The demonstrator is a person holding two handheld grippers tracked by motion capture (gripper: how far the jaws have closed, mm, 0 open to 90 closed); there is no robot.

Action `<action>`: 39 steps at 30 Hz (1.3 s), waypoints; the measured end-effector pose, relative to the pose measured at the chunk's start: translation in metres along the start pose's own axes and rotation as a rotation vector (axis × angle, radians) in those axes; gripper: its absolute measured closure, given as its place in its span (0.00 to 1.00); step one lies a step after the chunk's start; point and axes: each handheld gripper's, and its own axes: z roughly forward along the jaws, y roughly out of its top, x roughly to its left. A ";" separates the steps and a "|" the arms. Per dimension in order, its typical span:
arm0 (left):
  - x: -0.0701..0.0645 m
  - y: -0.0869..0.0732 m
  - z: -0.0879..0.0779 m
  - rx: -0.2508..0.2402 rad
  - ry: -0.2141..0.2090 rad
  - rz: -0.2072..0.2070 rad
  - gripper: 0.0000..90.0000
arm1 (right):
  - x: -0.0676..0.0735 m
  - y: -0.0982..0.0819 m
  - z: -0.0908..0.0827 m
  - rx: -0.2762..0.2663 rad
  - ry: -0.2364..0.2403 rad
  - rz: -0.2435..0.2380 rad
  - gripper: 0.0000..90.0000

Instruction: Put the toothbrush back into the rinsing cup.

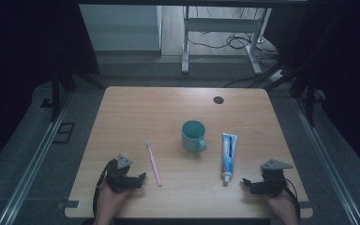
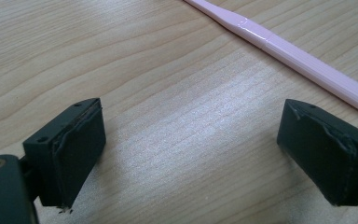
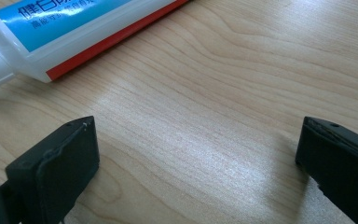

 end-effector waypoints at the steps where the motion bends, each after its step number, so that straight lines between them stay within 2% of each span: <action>1: 0.000 0.000 0.000 0.000 0.000 0.000 0.09 | 0.000 0.000 0.000 0.000 0.000 0.000 0.00; 15: 0.000 0.000 0.000 -0.001 0.002 -0.001 0.10 | 0.000 0.000 0.000 0.000 0.000 0.000 0.00; 18: 0.001 -0.001 -0.001 -0.011 -0.003 0.003 0.14 | 0.000 0.000 0.000 0.000 0.000 0.000 0.00; 25: 0.001 -0.001 -0.003 -0.012 -0.012 0.013 0.17 | 0.000 0.000 0.000 0.000 0.000 0.000 0.00; 31: 0.000 0.000 -0.005 -0.009 -0.031 0.029 0.28 | 0.000 0.000 0.000 0.000 0.000 0.001 0.00; 39: -0.001 0.004 -0.012 -0.031 -0.073 0.028 0.52 | 0.000 0.000 0.000 0.000 0.000 0.001 0.00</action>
